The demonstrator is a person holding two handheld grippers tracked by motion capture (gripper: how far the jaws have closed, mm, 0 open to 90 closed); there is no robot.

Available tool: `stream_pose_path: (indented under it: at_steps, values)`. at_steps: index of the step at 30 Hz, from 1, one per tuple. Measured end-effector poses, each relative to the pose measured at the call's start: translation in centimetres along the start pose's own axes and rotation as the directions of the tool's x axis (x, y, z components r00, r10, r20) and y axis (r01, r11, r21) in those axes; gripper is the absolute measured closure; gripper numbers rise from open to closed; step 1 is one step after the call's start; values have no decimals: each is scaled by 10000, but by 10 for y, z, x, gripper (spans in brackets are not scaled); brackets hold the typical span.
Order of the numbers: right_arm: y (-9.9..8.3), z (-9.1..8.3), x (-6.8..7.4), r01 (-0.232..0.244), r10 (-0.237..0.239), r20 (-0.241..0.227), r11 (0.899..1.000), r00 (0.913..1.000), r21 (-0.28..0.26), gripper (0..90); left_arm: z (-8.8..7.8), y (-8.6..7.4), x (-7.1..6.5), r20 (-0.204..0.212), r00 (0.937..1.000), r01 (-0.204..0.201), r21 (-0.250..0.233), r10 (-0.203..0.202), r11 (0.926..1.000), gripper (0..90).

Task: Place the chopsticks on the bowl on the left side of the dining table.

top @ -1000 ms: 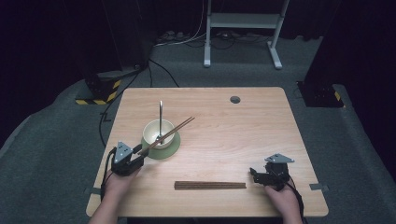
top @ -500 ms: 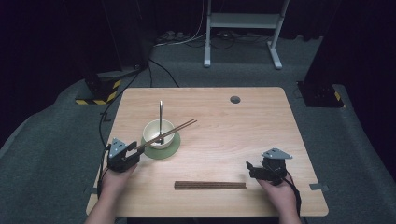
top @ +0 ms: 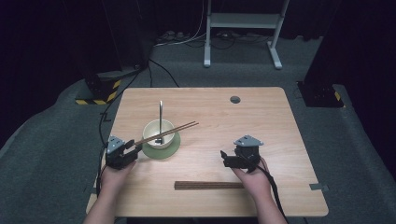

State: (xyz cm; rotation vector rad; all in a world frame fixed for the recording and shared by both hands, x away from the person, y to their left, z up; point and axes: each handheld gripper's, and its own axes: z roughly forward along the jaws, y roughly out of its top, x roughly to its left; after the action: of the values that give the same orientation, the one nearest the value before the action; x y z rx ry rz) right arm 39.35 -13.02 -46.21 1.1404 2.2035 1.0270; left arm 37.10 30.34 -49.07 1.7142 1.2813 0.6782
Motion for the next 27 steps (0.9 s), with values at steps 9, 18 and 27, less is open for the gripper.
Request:
stream_pose_path:
  at_steps: [9,18,27]
  values:
    - [25,26,24,498,-501,-372,9987,9981,-81,132,2,0,5,-258,9982,532,-153,-536,9985,544]
    - [43,54,46,1080,-1085,-200,9939,9939,-244,316,7,2,6,-496,9973,534,-206,-543,9984,565]
    - [57,89,54,743,-741,142,9971,9972,-180,464,11,5,9,-768,9941,749,-309,-771,9967,581]
